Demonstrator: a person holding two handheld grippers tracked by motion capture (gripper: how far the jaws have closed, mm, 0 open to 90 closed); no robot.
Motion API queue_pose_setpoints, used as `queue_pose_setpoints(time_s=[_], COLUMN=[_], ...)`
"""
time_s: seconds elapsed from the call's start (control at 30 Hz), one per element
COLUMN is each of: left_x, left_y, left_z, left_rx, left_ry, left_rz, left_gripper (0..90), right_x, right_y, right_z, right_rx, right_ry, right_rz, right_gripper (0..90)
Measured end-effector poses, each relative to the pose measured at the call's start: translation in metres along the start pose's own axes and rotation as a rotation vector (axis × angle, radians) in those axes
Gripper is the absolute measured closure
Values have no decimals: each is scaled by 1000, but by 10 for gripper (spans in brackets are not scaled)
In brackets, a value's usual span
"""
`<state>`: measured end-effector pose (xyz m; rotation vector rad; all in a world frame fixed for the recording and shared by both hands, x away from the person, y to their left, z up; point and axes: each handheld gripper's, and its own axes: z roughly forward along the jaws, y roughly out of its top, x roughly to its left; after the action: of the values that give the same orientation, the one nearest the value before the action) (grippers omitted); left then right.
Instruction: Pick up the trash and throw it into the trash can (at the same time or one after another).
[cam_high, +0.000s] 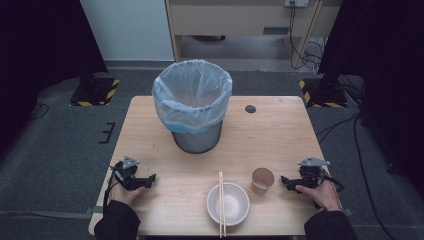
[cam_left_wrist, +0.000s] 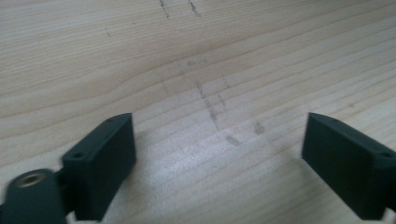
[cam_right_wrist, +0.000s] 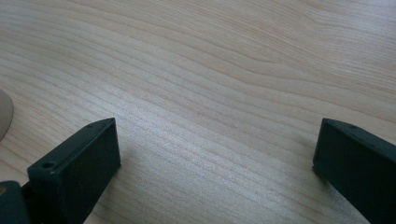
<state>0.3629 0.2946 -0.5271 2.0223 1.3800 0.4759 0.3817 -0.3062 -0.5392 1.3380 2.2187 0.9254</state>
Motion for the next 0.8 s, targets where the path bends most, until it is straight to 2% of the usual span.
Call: queue_pose_setpoints(time_s=[0.07, 0.2, 0.33, 0.4, 0.53, 0.6, 0.63, 0.67, 0.7, 0.73, 0.77, 0.8], left_x=[-1, -6, -13, -21, -30, -39, -39, -44, -54, -54, -65, -71], left_y=[3, 9, 13, 17, 21, 25, 25, 26, 28, 28, 31, 32], left_z=[-3, -12, -18, -25, -30, -35, -35, -37, -40, -40, -42, -43], left_rx=[-11, -67, -99, -119, -147, -181, -181, -194, -219, -219, -238, -247], left_ry=[4, 15, -2, 12, 9, -11, -11, -25, -57, -57, -86, -100], left_rz=[-2, -1, 7, 36, 55, 68, 68, 68, 79, 79, 96, 104], left_gripper=[154, 168, 178, 181, 181, 181, 184, 195, 205, 212, 223, 232], right_x=[0, 0, 0, 0, 0, 0, 0, 0, 0, 0, 0, 0], right_y=[0, 0, 0, 0, 0, 0, 0, 0, 0, 0, 0, 0], right_z=[0, 0, 0, 0, 0, 0, 0, 0, 0, 0, 0, 0], right_rx=[0, 0, 0, 0, 1, 0, 0, 0, 0, 0, 0, 0], right_ry=[0, 1, 1, 1, 1, 1, 1, 0, 1, 1, 1, 1], right_rz=[0, 0, 0, -1, 0, -1, -1, -1, -2, -2, -2, -3], right_gripper=[8, 8, 8, 8, 9, 8, 8, 8, 8, 8, 9, 8])
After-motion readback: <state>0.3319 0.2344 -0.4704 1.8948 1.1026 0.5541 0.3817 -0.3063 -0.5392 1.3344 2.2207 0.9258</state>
